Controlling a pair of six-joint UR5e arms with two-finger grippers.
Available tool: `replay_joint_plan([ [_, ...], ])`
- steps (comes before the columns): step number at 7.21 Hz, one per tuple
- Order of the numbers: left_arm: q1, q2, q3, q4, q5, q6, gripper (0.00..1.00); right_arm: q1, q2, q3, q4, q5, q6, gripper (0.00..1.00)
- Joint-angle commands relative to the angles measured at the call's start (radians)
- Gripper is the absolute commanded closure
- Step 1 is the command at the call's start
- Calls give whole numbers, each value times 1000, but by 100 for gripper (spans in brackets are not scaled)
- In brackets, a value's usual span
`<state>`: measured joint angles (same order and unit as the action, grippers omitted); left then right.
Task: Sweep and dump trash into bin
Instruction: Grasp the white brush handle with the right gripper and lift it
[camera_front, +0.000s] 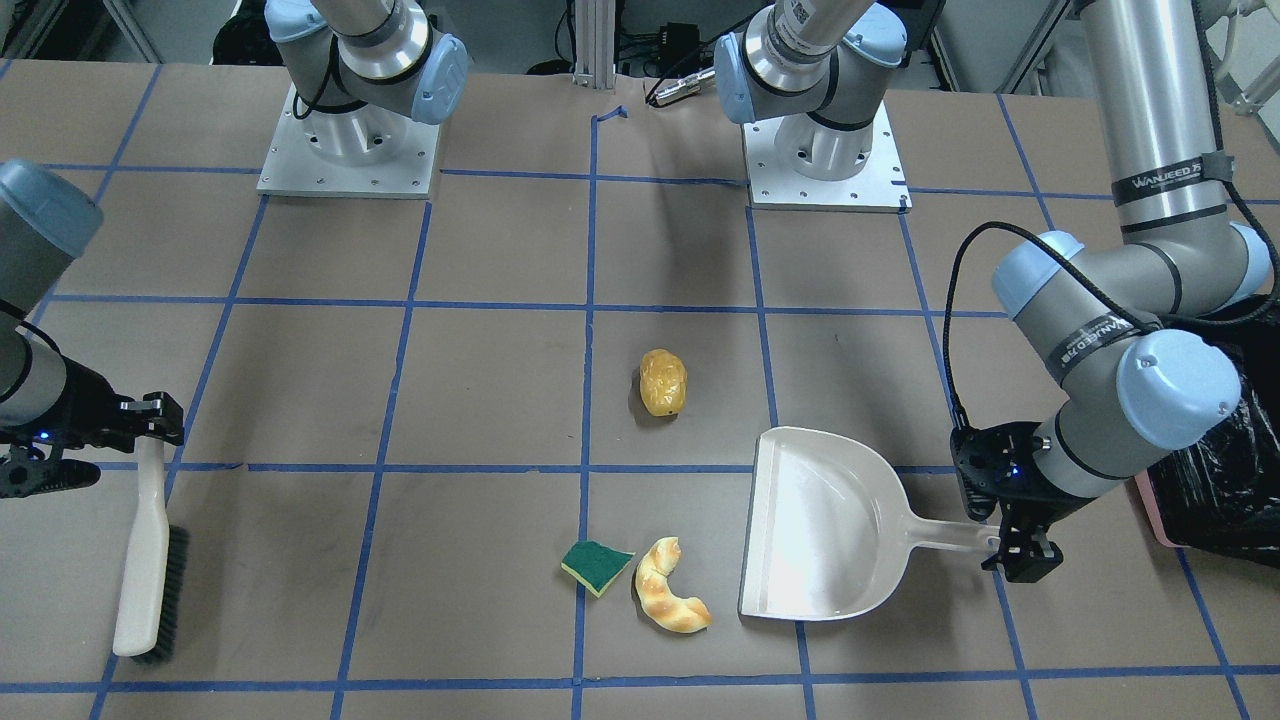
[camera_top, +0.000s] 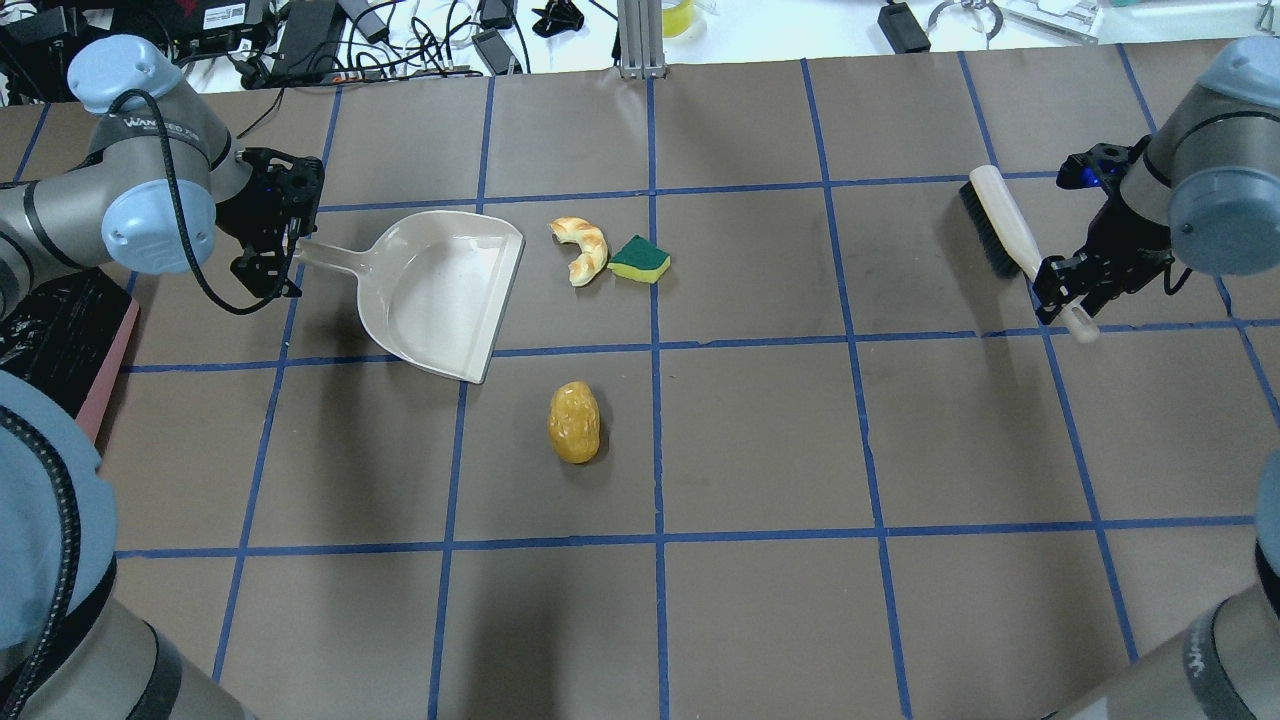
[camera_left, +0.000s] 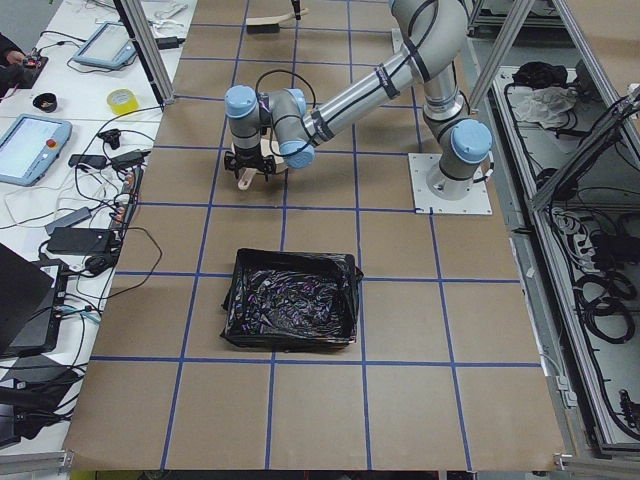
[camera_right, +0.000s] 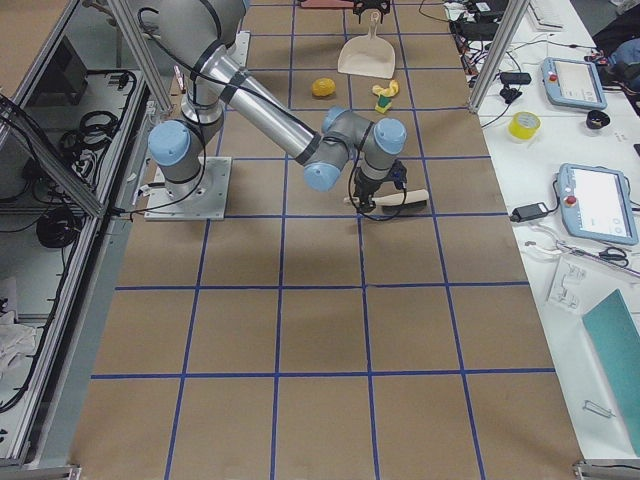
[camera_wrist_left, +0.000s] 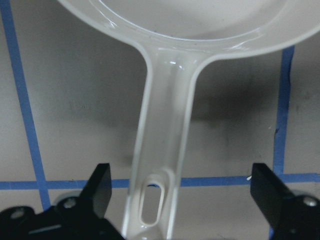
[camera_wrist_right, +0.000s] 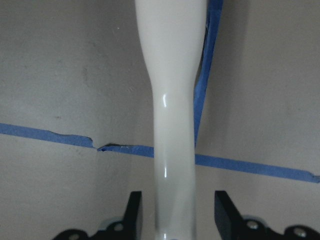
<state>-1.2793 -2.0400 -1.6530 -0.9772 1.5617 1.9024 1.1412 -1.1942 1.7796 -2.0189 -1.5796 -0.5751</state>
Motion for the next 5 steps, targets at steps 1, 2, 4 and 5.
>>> replay_joint_plan([
  [1,0,-6,1,2,-3,0,21,0,-2,-3,11,1,55,100],
  [2,0,-6,7,3,-2,1,25,0,-2,-5,12,1,57,100],
  [4,0,-6,10,5,6,1,52,0,-7,-15,11,1,64,100],
  [5,0,-3,12,5,9,1,72,21,-22,-28,14,3,131,100],
])
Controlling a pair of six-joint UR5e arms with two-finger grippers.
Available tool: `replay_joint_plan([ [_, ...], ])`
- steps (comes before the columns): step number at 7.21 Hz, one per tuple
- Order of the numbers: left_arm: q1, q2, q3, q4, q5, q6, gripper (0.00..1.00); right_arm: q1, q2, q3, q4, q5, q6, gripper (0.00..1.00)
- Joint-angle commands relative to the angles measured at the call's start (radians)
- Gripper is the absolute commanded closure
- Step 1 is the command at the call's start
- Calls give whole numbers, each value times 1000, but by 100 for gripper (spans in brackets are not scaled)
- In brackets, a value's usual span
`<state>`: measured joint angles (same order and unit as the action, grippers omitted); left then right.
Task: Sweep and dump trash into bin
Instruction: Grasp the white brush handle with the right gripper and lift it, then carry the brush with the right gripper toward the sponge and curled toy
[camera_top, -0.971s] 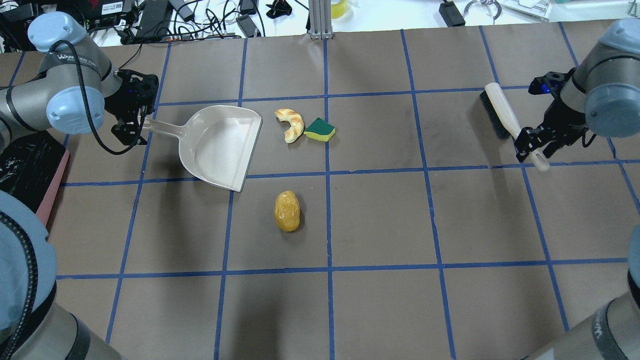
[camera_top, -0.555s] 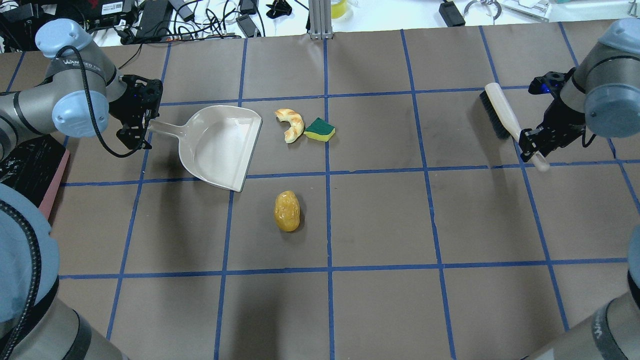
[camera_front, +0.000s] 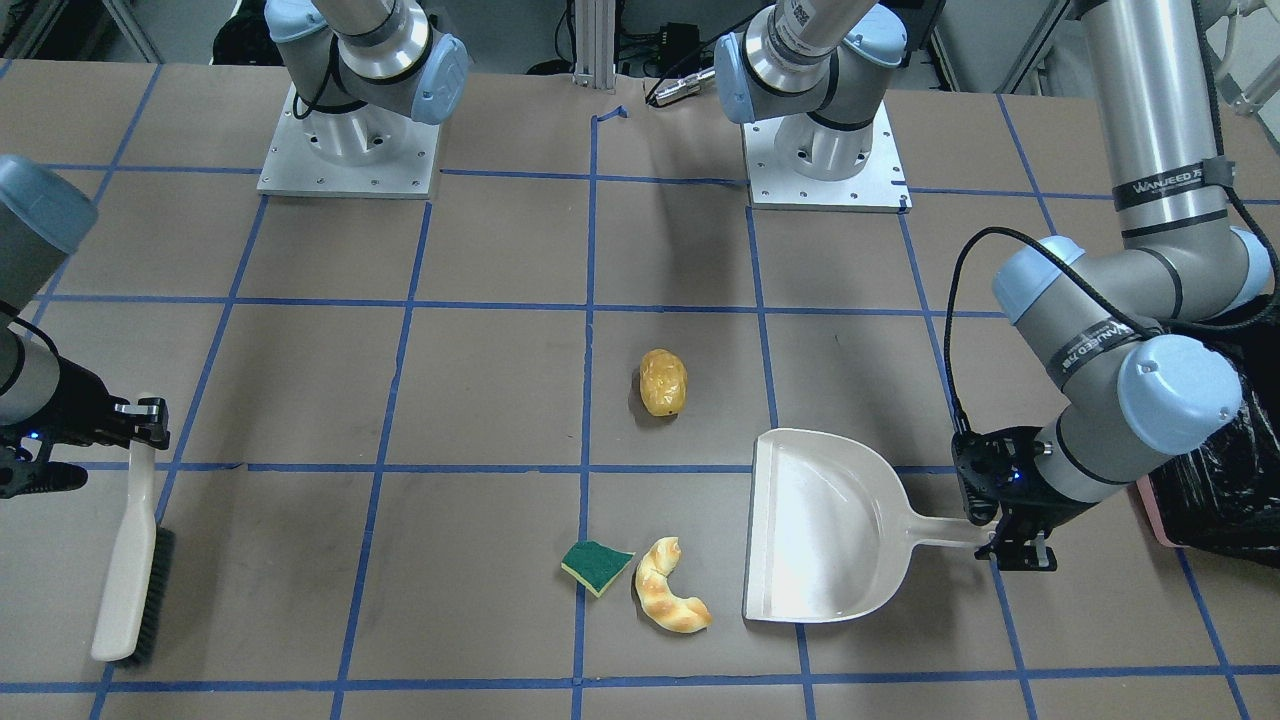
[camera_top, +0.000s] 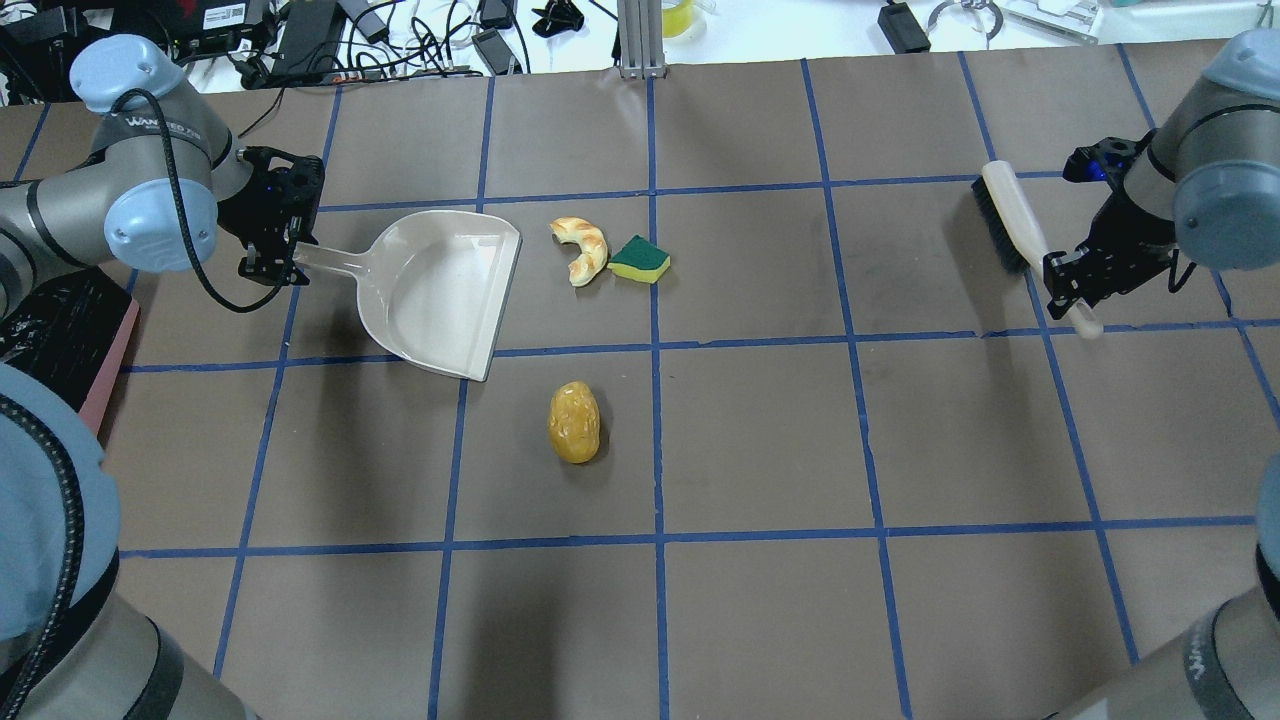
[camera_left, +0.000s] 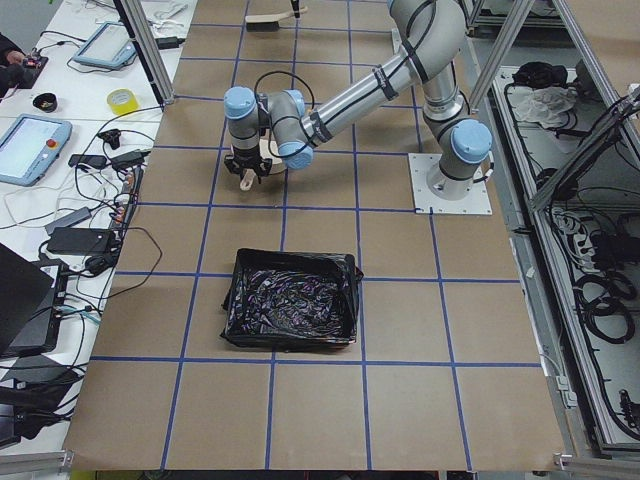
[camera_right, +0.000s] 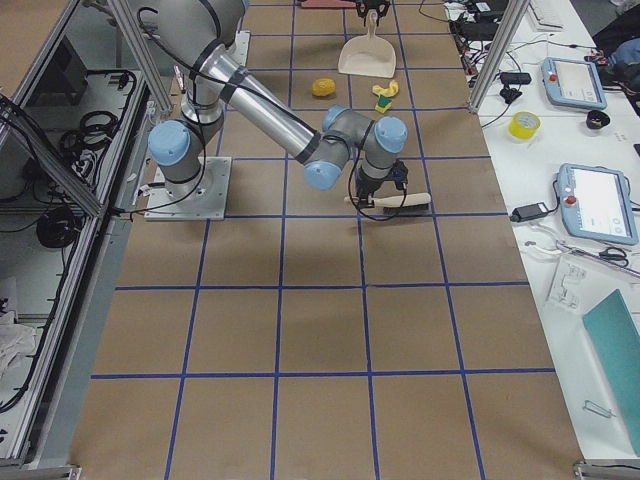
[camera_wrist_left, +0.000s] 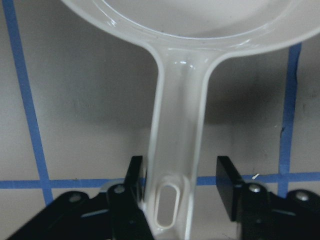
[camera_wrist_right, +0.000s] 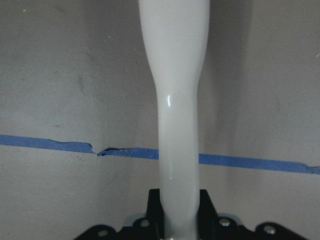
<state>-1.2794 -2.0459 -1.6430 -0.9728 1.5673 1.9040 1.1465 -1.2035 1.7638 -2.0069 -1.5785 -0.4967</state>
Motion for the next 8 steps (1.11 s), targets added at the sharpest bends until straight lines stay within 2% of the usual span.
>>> replay_joint_plan([
  [1,0,1,-3,0,5,1,78,91,-16,-23,10,18,161,100],
  [2,0,7,-1,-1,7,3,91,179,-14,-42,11,20,270,100],
  [3,0,10,0,-1,10,3,98,262,-13,-59,37,21,414,100],
  [7,0,12,-1,-9,11,6,100,537,-13,-63,103,136,838,100],
  [8,0,10,-1,-11,11,6,100,585,-13,-58,99,176,848,100],
])
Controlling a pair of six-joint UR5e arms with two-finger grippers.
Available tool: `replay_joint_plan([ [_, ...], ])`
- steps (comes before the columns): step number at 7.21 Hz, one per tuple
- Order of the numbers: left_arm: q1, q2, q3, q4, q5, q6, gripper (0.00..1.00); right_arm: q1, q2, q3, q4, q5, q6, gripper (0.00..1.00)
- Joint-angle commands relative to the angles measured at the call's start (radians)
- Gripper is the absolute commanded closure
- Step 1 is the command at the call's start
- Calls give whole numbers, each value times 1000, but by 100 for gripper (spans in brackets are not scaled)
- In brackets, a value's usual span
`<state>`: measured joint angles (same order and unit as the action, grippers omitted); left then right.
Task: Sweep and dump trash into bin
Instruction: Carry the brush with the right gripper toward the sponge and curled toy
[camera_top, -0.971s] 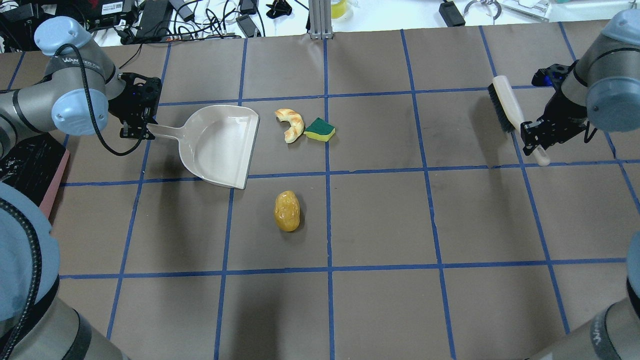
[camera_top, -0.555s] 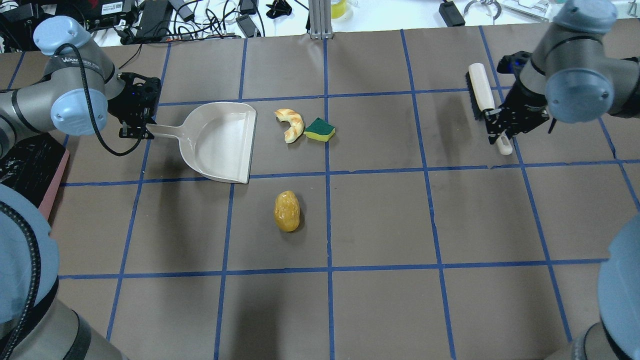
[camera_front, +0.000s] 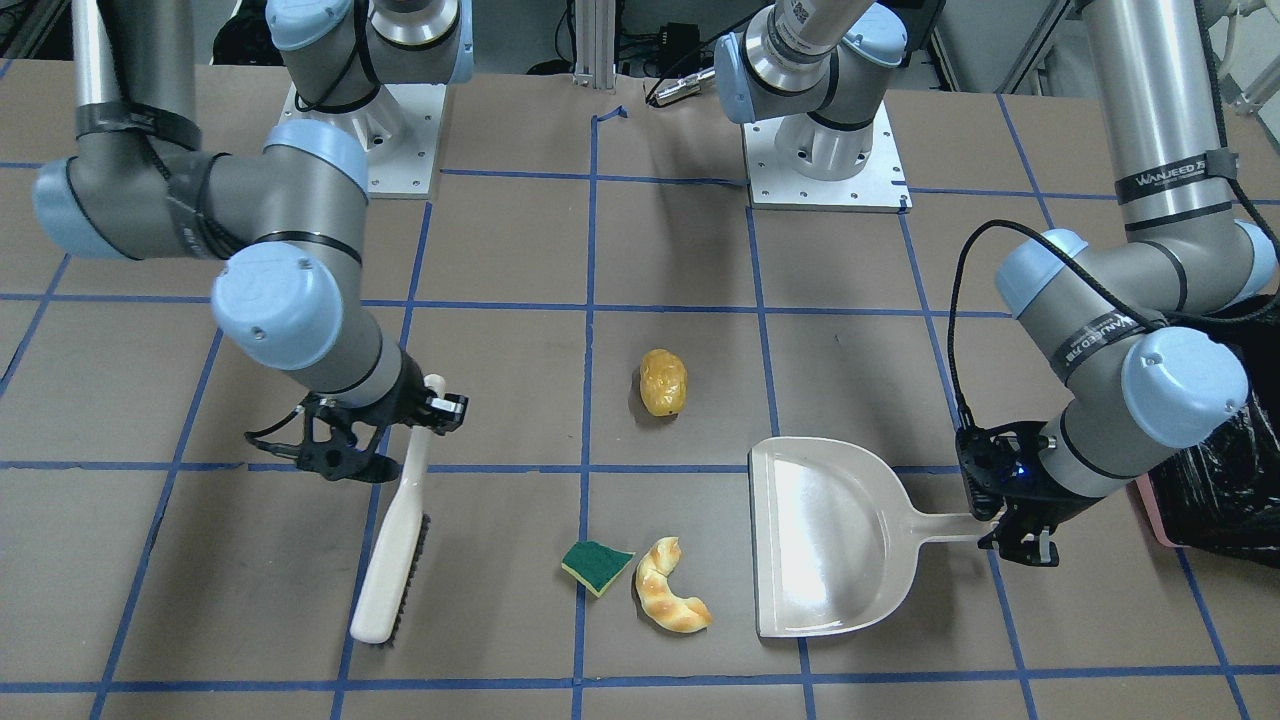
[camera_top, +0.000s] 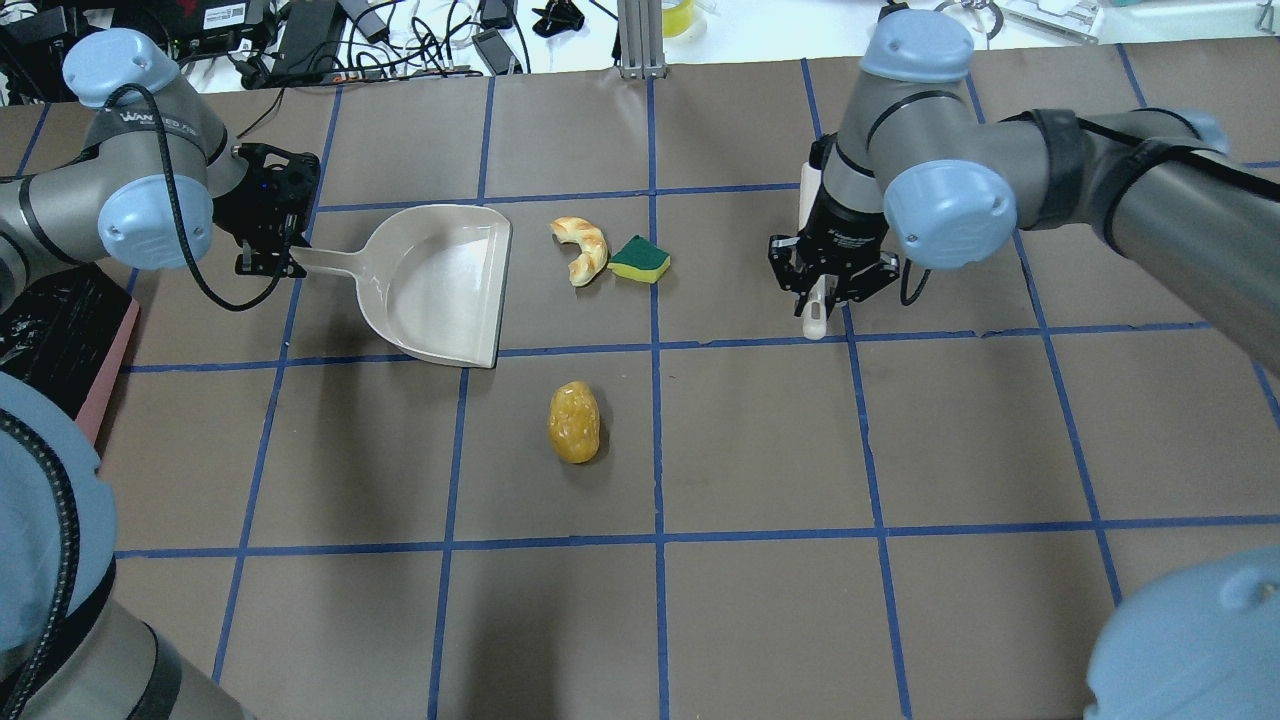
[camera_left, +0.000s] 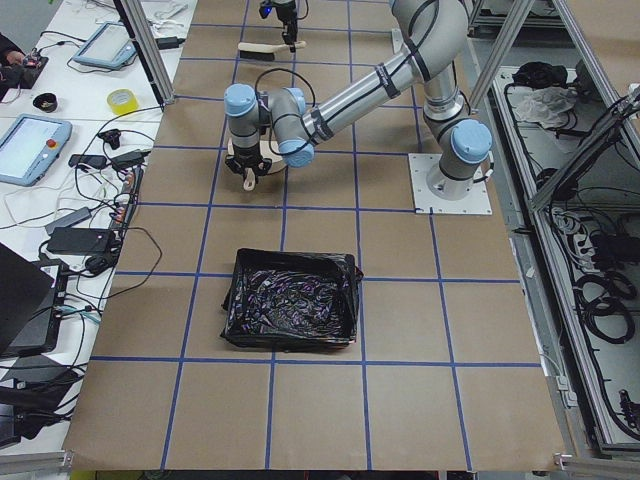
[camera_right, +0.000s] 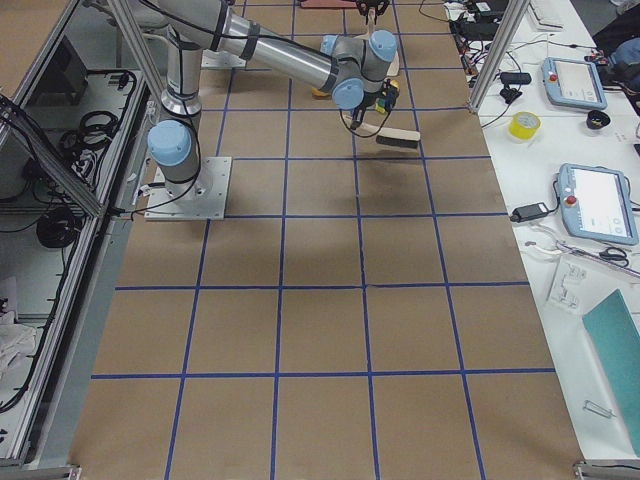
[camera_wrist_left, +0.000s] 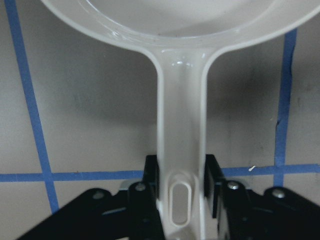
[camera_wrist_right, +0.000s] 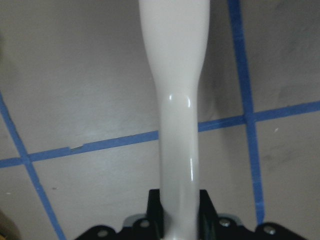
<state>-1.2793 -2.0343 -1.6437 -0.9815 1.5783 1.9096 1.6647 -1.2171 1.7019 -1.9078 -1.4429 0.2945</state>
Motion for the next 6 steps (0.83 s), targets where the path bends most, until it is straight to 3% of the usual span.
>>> replay_joint_plan([
  [1,0,0,-1,-3,2,0,100,105,7,5,-4,45,113,100],
  [6,-3,2,1,-2,37,-38,100,191,103,-27,-220,42,107,100],
])
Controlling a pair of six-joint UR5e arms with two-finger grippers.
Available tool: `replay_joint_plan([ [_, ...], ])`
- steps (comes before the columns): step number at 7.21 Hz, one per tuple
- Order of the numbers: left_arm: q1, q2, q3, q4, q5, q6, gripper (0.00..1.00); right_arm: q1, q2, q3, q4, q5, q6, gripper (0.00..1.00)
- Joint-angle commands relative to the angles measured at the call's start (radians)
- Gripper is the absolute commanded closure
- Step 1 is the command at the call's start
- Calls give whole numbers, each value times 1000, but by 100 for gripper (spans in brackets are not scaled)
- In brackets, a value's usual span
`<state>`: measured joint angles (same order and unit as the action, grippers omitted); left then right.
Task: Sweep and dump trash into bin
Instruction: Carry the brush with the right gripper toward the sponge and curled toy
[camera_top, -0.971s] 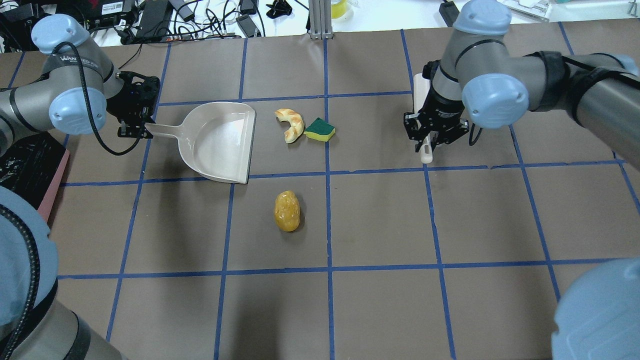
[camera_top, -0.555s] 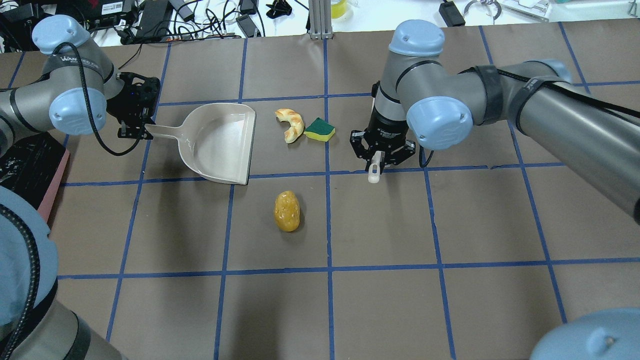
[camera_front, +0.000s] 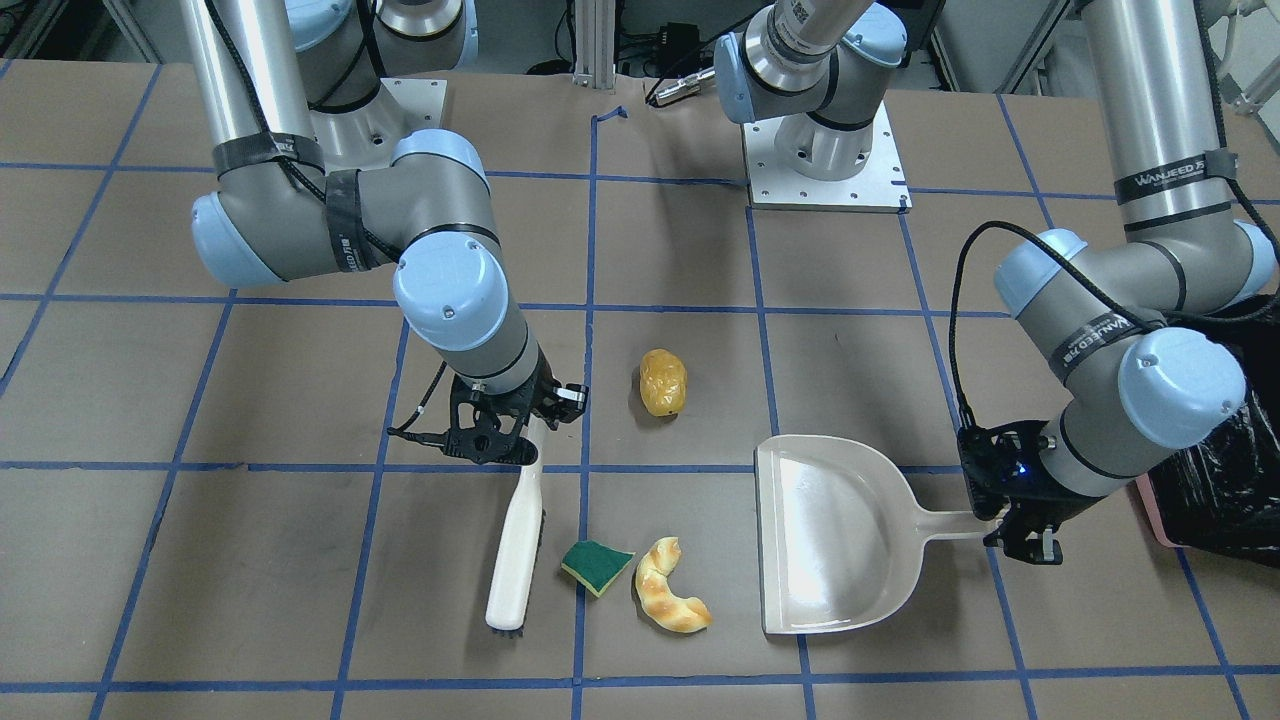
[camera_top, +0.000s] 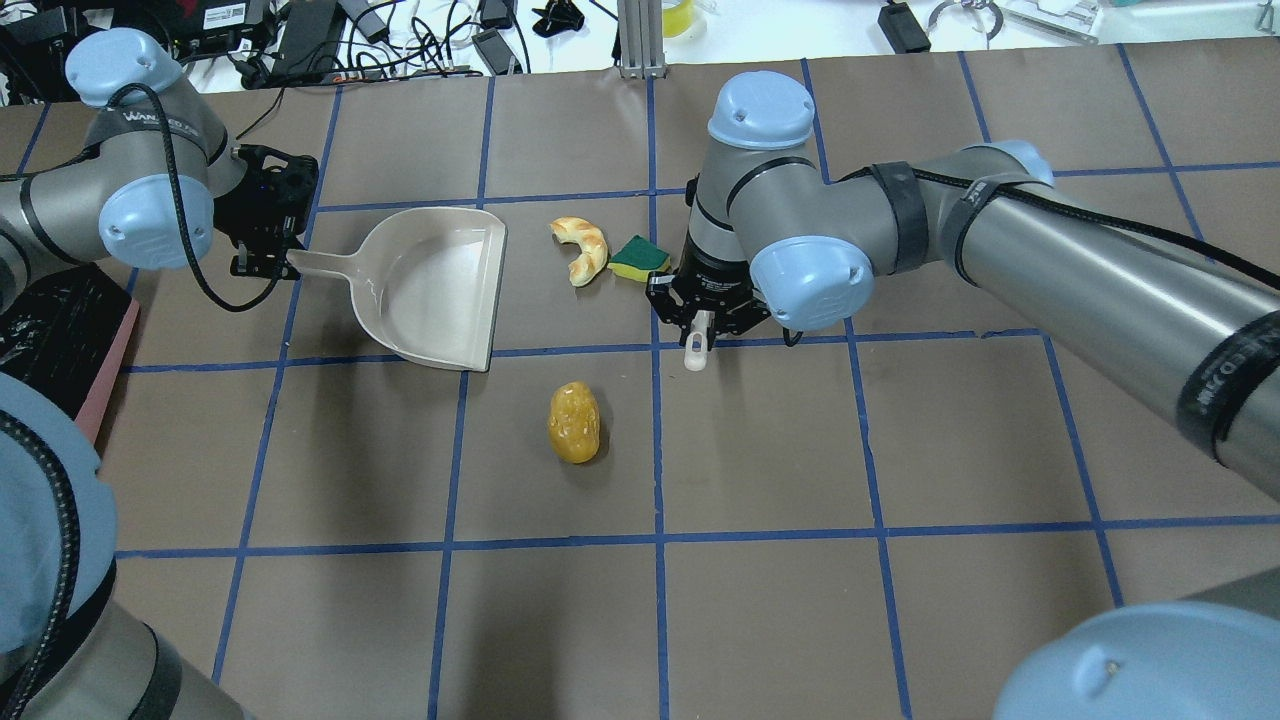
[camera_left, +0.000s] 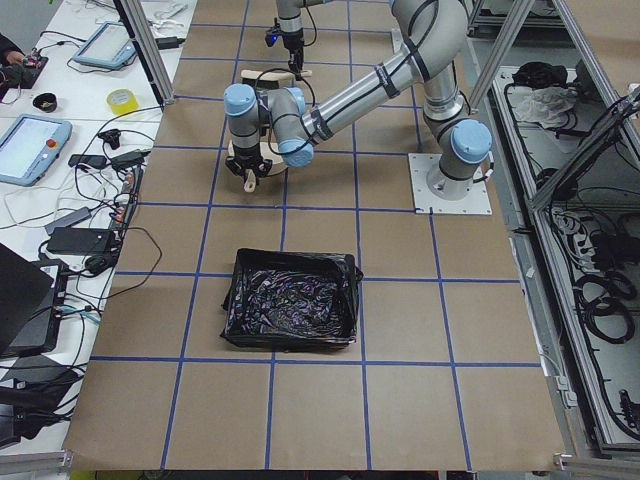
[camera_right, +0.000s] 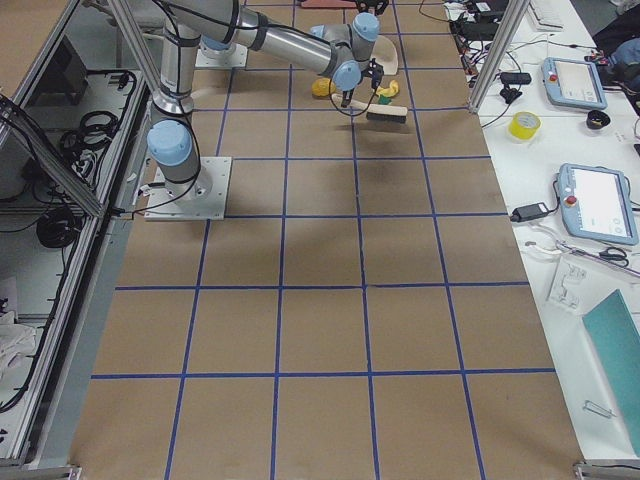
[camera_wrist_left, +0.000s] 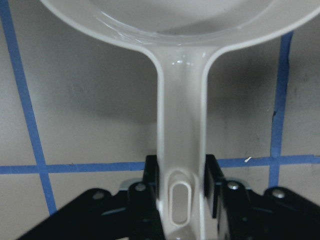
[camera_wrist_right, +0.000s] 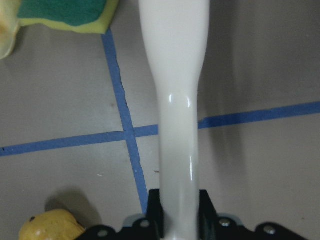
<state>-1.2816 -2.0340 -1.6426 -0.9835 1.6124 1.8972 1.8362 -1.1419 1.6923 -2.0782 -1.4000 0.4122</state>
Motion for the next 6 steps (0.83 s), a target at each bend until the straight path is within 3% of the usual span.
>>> replay_joint_plan([
  [1,-1,1,0,0,3,-33,100,27,56,-48,-45,-1,2,100],
  [6,-1,-2,-2,-1,-3,-43,100,124,109,-106,-39,3,179,100],
])
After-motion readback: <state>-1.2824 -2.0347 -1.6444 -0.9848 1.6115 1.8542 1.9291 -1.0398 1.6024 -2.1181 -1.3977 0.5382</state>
